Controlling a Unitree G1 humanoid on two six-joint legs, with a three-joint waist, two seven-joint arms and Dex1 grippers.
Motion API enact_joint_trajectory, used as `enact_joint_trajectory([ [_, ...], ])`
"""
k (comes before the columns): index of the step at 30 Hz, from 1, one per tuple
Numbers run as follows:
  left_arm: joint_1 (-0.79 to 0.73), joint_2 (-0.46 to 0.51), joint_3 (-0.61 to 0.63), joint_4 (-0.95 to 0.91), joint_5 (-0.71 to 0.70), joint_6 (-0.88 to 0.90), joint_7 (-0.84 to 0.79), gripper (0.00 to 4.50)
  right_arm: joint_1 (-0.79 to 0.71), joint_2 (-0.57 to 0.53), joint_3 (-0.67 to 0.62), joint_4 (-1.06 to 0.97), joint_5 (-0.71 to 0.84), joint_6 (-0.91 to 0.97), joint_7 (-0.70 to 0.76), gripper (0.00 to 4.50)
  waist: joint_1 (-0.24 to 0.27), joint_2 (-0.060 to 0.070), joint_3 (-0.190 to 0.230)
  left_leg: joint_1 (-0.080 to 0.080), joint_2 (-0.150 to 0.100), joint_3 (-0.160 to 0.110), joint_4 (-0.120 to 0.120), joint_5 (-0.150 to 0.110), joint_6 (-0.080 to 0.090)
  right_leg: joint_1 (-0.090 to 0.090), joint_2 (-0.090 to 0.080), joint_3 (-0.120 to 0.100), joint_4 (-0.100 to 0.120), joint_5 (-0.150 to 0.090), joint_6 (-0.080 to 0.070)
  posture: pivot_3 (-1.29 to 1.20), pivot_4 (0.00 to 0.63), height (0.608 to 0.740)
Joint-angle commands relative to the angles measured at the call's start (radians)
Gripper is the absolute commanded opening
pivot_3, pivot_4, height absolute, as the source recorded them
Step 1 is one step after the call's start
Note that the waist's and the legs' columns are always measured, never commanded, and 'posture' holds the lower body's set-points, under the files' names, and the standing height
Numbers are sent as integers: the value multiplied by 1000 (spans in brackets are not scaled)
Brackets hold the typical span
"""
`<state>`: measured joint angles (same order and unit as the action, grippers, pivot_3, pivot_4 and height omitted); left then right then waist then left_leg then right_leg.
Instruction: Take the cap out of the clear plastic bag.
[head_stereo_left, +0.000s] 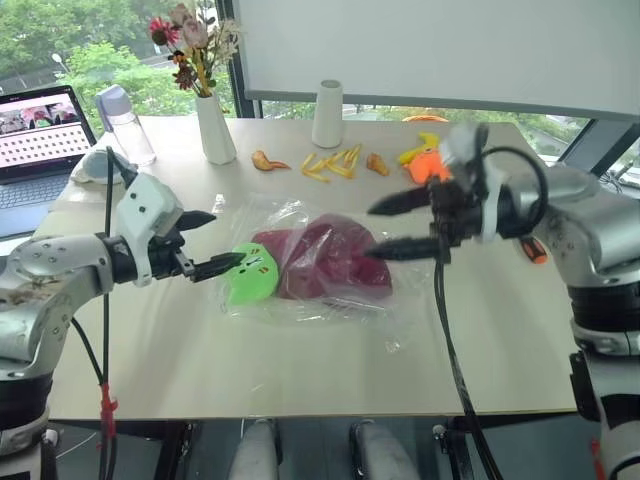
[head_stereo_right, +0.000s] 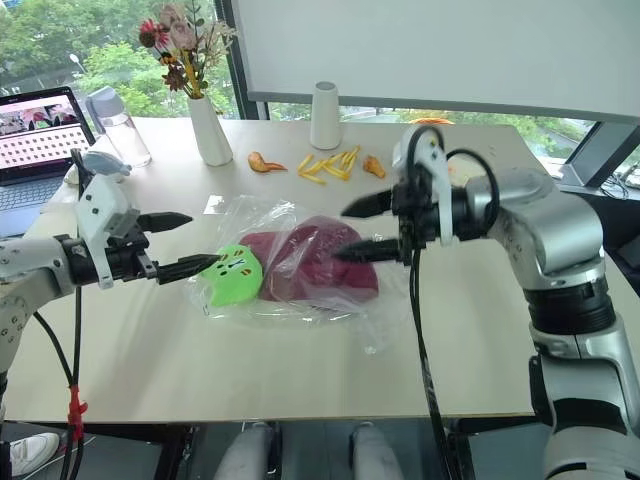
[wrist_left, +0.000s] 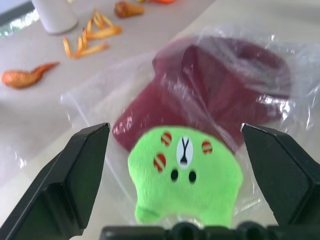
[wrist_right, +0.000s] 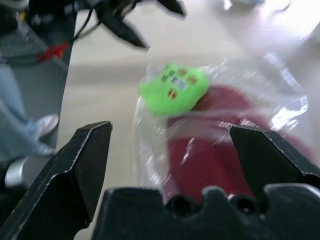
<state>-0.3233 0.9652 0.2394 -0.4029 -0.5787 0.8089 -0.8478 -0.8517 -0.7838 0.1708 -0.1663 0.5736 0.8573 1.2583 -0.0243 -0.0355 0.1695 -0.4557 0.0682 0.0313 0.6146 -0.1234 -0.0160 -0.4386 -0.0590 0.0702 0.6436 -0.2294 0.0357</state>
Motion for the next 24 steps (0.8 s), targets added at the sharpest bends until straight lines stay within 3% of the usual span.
enact_joint_trajectory([
  [1,4,-20,-15,-54,-20,21,26,4500,-13,3,-14,-49,17,5,-6,4449,5,0,0,0,0,0,0,0,0,0,0,0,1,0,1,0,150,740],
  [11,-34,-125,-258,95,146,-8,118,4500,6,-15,8,-98,3,0,-6,4449,10,0,0,0,0,0,1,0,0,0,1,0,2,3,6,0,150,740],
  [17,-127,-301,-321,175,203,1,233,4500,5,-25,-2,-115,6,7,-31,4449,18,0,0,0,0,-1,2,0,0,1,1,-1,2,3,6,0,150,740],
  [21,-122,-321,-365,214,260,-1,247,3475,10,-49,-15,-138,13,16,-39,4500,15,0,0,0,-1,-1,3,0,0,1,1,0,2,3,7,0,150,740],
  [24,-100,-294,-401,201,286,-17,207,2373,5,-56,-28,-145,23,25,-48,4500,12,0,0,0,-1,-1,3,0,0,1,1,0,2,3,7,0,150,740],
])
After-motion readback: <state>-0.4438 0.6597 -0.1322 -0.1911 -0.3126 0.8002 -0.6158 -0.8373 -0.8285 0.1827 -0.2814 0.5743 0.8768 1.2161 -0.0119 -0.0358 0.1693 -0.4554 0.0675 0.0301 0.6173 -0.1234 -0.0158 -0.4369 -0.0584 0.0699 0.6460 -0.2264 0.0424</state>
